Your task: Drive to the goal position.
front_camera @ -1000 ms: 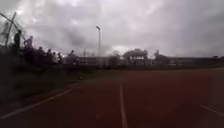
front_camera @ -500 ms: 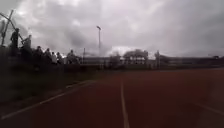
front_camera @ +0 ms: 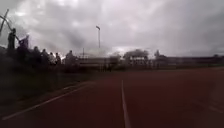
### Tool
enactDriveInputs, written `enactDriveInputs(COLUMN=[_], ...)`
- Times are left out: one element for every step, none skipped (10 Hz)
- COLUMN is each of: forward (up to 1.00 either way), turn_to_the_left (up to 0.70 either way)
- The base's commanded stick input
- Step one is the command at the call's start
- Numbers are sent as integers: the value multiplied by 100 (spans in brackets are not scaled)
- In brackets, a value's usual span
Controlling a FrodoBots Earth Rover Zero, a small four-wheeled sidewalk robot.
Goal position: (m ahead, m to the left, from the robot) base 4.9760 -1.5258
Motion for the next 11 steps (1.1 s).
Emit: enactDriveInputs(forward=[50, 50, 50, 50, 50, 50, 50, 50, 50, 50, 50], turn_to_the_left=[0, 0, 0, 0, 0, 0, 0, 0, 0, 0, 0])
